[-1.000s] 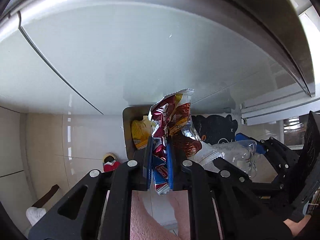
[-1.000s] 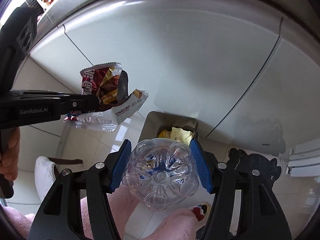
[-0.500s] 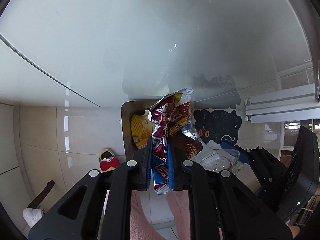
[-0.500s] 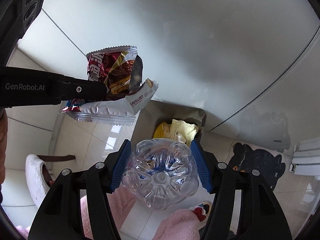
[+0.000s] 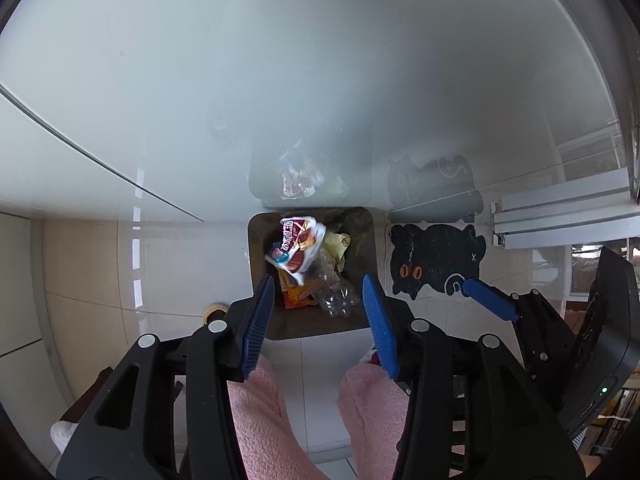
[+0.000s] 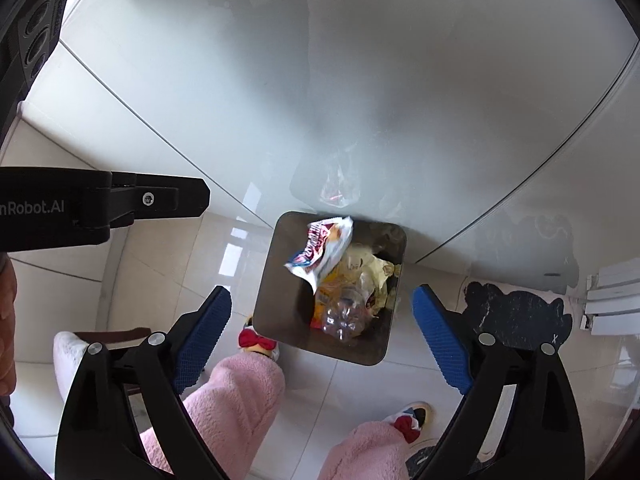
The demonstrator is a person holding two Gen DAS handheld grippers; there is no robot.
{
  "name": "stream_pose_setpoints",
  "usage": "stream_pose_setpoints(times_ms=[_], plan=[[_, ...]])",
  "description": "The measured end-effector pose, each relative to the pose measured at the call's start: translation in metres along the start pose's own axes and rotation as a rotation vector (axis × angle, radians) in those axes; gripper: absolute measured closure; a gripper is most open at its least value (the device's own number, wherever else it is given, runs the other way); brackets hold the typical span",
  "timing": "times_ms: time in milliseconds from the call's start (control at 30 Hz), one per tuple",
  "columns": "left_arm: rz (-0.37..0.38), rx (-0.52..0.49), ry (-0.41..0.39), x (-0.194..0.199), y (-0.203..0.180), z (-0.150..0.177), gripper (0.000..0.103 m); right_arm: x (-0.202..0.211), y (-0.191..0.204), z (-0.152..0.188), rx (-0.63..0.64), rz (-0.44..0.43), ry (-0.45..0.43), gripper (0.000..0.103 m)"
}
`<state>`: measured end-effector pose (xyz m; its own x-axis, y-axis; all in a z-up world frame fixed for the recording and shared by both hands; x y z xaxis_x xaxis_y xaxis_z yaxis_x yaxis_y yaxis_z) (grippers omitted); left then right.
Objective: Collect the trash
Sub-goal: 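Raise both tools back up toward the counter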
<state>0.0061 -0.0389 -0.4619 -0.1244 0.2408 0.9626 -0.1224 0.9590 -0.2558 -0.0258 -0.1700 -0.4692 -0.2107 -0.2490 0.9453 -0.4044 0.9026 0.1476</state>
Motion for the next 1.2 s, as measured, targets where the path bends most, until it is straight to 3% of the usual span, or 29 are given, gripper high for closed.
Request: stream_pose_setpoints(times_ms=[433, 700, 900, 1200], plan=[[0.005, -0.004, -0.102, 0.082, -0.012, 0.006, 0.048, 0.095, -0.015, -0.017, -0.012, 0.035, -0.092, 0.009], [0.009, -0.033, -0.233, 0.161, -0.029, 0.0, 0.037, 0.185, -0.023, -0.043, -0.041, 0.034, -0.255, 0.008], [0.021, -0.058, -0.318, 0.204, -0.04, -0.022, 0.031, 0.241, -0.032, -0.075, -0.056, 0.026, -0.38, 0.008], [0.045, -0.107, -0.407, 0.236, -0.055, -0.072, 0.028, 0.267, -0.063, -0.149, -0.113, 0.005, -0.454, 0.007]])
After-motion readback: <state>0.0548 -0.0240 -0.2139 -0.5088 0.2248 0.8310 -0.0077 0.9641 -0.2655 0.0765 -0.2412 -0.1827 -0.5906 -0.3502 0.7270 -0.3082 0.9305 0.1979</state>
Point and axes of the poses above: each gripper's, at about its wrist camera, not at the fingertips, and x roughly against the way its jaws point, y to its left, z to its underside, the point moved 3 cm from there along -x, roughly the way its jaws point, and after that the axes turned 5 degrees about x, right-handed, at the moved point
